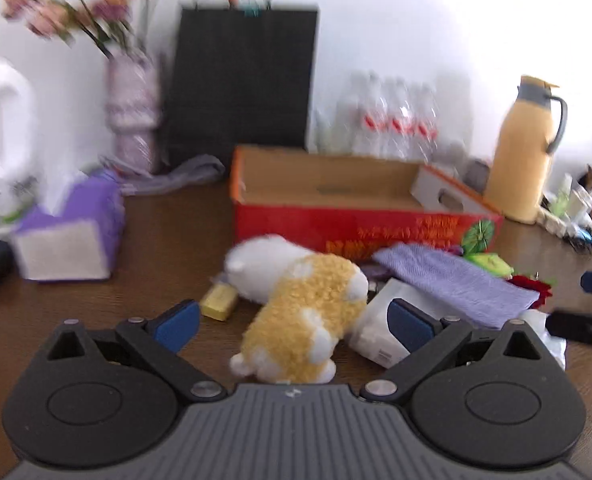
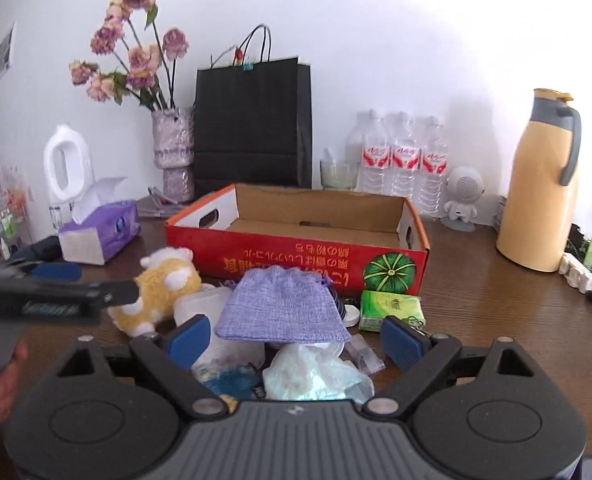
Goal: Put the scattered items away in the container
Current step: 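Grasp the yellow-and-white plush toy with the left tool while the right tool grasps the clear plastic bag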
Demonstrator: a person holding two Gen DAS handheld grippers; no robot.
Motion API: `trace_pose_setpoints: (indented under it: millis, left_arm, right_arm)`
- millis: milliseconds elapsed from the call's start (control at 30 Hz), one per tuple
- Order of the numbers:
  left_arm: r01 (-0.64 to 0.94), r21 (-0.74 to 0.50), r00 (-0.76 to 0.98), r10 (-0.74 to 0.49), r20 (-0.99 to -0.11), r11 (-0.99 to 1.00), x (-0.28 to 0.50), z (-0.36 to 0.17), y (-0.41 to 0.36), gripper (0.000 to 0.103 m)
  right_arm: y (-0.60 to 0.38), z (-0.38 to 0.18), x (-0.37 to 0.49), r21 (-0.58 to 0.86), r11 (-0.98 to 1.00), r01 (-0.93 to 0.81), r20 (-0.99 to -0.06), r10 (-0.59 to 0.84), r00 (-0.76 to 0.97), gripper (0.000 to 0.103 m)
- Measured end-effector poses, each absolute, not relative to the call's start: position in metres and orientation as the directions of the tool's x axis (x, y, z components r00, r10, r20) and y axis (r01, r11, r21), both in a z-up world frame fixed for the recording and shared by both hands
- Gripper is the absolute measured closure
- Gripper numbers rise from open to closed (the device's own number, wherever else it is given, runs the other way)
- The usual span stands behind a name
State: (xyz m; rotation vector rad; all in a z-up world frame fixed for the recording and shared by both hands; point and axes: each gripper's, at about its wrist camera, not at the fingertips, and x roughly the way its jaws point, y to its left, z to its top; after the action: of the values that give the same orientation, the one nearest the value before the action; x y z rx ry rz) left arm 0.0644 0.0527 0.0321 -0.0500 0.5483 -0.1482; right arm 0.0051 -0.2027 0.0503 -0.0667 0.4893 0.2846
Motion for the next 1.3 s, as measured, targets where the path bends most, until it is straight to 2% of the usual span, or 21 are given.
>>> trace_pose_setpoints:
  millis: [33,67,100,133,167,200,300,500,533,600,633,667,733,800,867,933,1067,1133,1167,1267,1300]
  left_arm:
    - [0.138,-0.091,0.825,-0.165,-0.54,0.986,0.073,0.029,0.053,0.016]
    - [0.143,-0.085,0.809,-0.166,-0.564,0.986,0.077,0.025,0.051,0.042]
    - [0.162,-0.077,0.791,-0.176,-0.586,0.984,0.081,0.022,0.049,0.05]
    - [0.179,-0.076,0.784,-0.189,-0.591,0.981,0.08,0.02,0.047,0.055]
    - [0.191,-0.074,0.791,-0.198,-0.579,0.979,0.077,0.02,0.047,0.058]
    - [0.199,-0.068,0.802,-0.203,-0.562,0.978,0.071,0.023,0.046,0.059]
    - [0.184,-0.031,0.871,-0.177,-0.458,0.983,0.043,0.049,0.043,0.063]
    - [0.145,-0.012,0.946,-0.143,-0.29,0.989,-0.006,0.096,0.042,0.074]
    - [0.136,-0.008,0.952,-0.133,-0.275,0.991,-0.013,0.099,0.041,0.083]
    - [0.128,-0.001,0.958,-0.124,-0.259,0.992,-0.021,0.102,0.038,0.088]
    - [0.124,0.005,0.956,-0.118,-0.27,0.992,-0.02,0.1,0.036,0.102]
    - [0.113,0.003,0.951,-0.108,-0.29,0.994,-0.021,0.096,0.036,0.102]
    - [0.125,-0.024,0.93,-0.126,-0.345,0.992,-0.027,0.08,0.039,0.099]
    - [0.114,-0.039,0.904,-0.12,-0.411,0.993,-0.038,0.06,0.042,0.087]
    - [0.15,-0.069,0.855,-0.165,-0.492,0.986,-0.051,0.04,0.045,0.041]
    - [0.23,-0.056,0.819,-0.224,-0.528,0.972,-0.068,0.03,0.039,0.033]
    - [0.326,0.049,0.814,-0.254,-0.522,0.944,-0.102,0.028,0.034,0.005]
    - [0.331,0.071,0.816,-0.248,-0.523,0.941,-0.108,0.03,0.045,0.002]
    - [0.304,0.045,0.798,-0.229,-0.558,0.951,-0.104,0.031,0.051,0.002]
    - [0.227,-0.182,0.714,-0.29,-0.638,0.957,-0.098,0.031,0.062,0.006]
    - [0.239,-0.188,0.711,-0.303,-0.635,0.953,-0.103,0.028,0.056,0.006]
  right_arm:
    - [-0.203,0.045,0.01,0.004,0.961,-0.278,-0.496,0.243,0.833,0.013]
    - [-0.204,0.039,0.012,0.012,0.962,-0.272,-0.515,0.239,0.823,0.015]
    - [-0.206,0.033,0.014,0.028,0.963,-0.269,-0.531,0.242,0.812,0.021]
    - [-0.208,0.026,0.017,0.05,0.962,-0.268,-0.549,0.251,0.798,0.025]
    - [-0.21,0.021,0.018,0.071,0.962,-0.265,-0.566,0.258,0.783,0.039]
    - [-0.212,0.016,0.018,0.084,0.962,-0.261,-0.58,0.26,0.772,0.062]
    - [-0.218,0.015,0.011,0.105,0.961,-0.256,-0.573,0.269,0.774,0.072]
    - [-0.225,0.048,-0.023,0.021,0.957,-0.289,-0.5,0.26,0.826,0.076]
    - [-0.226,0.054,-0.03,0.004,0.957,-0.289,-0.489,0.254,0.834,0.077]
    - [-0.23,0.066,-0.042,-0.022,0.958,-0.287,-0.463,0.245,0.852,0.077]
    - [-0.232,0.071,-0.046,-0.03,0.958,-0.284,-0.451,0.241,0.86,0.077]
    - [-0.234,0.074,-0.049,-0.034,0.96,-0.279,-0.443,0.236,0.865,0.077]
    - [-0.238,0.076,-0.051,-0.026,0.964,-0.266,-0.445,0.227,0.866,0.076]
    - [-0.239,0.072,-0.053,-0.008,0.964,-0.264,-0.467,0.23,0.854,0.076]
    - [-0.238,0.068,-0.059,-0.003,0.96,-0.28,-0.478,0.245,0.844,0.074]
    - [-0.237,0.063,-0.065,-0.003,0.958,-0.288,-0.484,0.25,0.839,0.072]
    - [-0.241,0.05,-0.068,0.025,0.959,-0.281,-0.521,0.252,0.816,0.071]
    - [-0.246,0.049,-0.073,0.032,0.96,-0.277,-0.521,0.253,0.815,0.071]
    - [-0.248,0.049,-0.075,0.033,0.961,-0.273,-0.521,0.25,0.816,0.071]
    - [-0.251,0.049,-0.077,0.038,0.965,-0.261,-0.524,0.241,0.817,0.071]
    - [-0.251,0.048,-0.078,0.038,0.965,-0.26,-0.522,0.241,0.818,0.071]
